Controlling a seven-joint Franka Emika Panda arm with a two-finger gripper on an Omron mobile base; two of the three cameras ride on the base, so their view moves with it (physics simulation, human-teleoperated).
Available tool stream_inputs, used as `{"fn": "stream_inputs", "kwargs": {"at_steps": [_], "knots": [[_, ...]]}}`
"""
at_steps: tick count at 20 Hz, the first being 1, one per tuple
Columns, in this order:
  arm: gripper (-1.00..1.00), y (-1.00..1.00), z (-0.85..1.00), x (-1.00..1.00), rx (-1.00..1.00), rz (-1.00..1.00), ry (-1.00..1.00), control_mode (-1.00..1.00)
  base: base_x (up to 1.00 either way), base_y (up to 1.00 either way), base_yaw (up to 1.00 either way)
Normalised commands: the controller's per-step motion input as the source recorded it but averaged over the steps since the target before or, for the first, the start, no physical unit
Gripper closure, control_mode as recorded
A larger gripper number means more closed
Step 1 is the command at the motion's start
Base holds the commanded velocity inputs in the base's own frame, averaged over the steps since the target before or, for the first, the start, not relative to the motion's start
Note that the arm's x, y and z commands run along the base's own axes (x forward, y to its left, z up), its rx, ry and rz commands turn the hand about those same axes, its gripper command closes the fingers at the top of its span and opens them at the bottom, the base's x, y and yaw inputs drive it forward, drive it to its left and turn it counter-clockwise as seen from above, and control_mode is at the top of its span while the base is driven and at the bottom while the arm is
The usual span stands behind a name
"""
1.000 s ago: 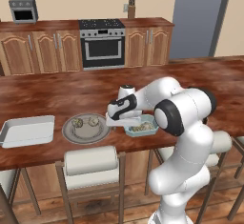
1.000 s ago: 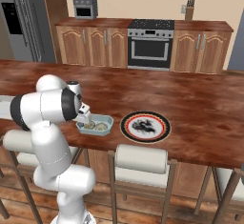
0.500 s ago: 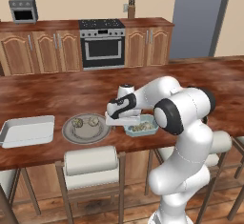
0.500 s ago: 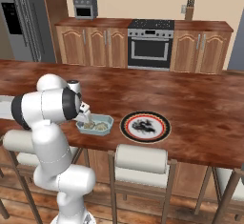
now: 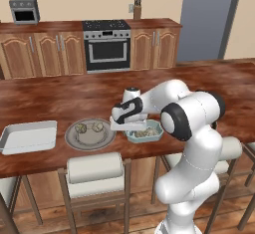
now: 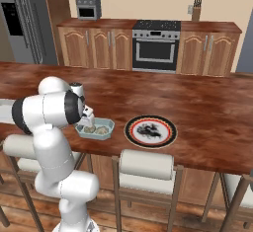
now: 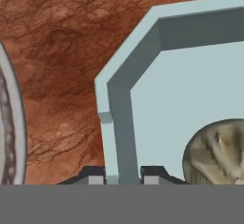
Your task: Place two dumplings into each of the tupperware containers and then place the containers in the fridge.
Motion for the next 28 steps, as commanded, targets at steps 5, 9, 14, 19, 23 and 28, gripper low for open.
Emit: {"fn": "stream_inputs", "kwargs": {"at_steps": [5,9,14,19,23,28], "knots": [[1.0,0.0,0.0,0.0,0.0,0.0,0.0,-1.0,0.0,0.0,0.0],[1.0,0.0,0.23,0.0,0.0,0.0,0.0,-1.0,0.0,0.0,0.0],[1.0,0.0,0.51,-0.04,0.0,0.05,0.0,-1.0,0.0,0.0,0.0],[1.0,0.0,0.56,-0.03,-0.02,0.1,0.02,-1.0,0.0,0.0,0.0],[1.0,0.0,0.61,-0.05,-0.02,0.14,0.07,-1.0,0.0,0.0,0.0],[1.0,0.0,0.62,-0.01,-0.03,0.15,0.1,-1.0,0.0,0.0,0.0]]}}
